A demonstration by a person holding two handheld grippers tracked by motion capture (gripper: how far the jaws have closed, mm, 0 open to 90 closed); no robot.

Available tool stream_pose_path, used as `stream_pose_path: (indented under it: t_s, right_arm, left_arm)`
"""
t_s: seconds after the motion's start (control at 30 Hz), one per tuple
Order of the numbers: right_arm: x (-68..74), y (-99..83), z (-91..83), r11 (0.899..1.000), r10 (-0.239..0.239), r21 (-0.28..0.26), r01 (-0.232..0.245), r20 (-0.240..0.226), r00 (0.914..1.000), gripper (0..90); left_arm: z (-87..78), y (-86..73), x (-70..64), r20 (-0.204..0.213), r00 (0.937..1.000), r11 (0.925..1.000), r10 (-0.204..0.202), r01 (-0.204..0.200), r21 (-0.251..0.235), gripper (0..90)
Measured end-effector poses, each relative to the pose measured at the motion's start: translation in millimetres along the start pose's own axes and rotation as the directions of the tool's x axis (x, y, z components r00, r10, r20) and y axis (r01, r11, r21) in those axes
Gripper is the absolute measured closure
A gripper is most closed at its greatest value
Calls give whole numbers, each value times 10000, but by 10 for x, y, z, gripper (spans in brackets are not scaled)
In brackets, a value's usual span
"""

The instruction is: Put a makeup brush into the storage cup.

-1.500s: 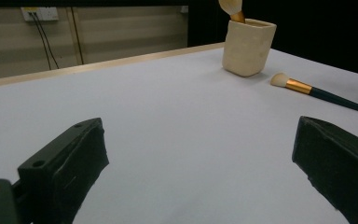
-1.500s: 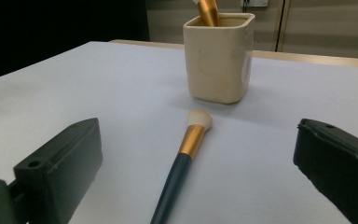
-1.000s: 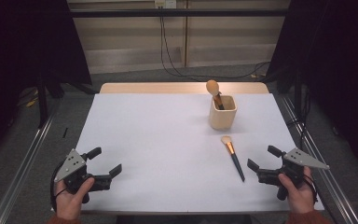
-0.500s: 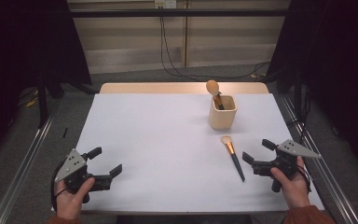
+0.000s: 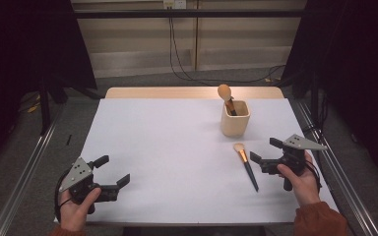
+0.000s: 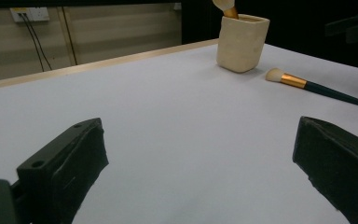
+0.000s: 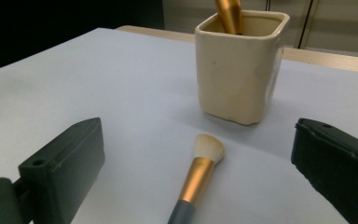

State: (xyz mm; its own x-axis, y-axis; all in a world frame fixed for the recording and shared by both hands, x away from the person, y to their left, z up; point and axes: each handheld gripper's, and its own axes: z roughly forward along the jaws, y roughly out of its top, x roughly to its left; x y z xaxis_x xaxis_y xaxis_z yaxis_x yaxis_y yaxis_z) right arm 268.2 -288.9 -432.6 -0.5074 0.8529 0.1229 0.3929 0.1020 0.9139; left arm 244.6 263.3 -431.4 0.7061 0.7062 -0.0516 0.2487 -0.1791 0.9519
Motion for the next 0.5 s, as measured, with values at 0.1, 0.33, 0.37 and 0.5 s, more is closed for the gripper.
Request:
stream_pose_path:
  t_s: [0.1,0.33,0.37,0.5]
  right_arm:
    - [-4,52,65,9996,-150,249,151,-34,9999,29]
    - [-39,160,216,9950,-336,941,337,-31,9994,33]
    - [-42,170,237,9927,-360,1145,370,-102,9993,36]
    - [-59,208,304,9870,-395,1553,419,-190,9990,39]
  left_arm:
    - [-5,-2,1,-17,10000,10000,-26,26,-11,26]
    - [-9,-11,32,-53,9998,9998,-184,183,-31,25]
    - [-8,-10,31,-54,9999,9999,-160,160,-24,25]
    - [-6,-8,26,-32,9999,9999,-109,109,-11,24]
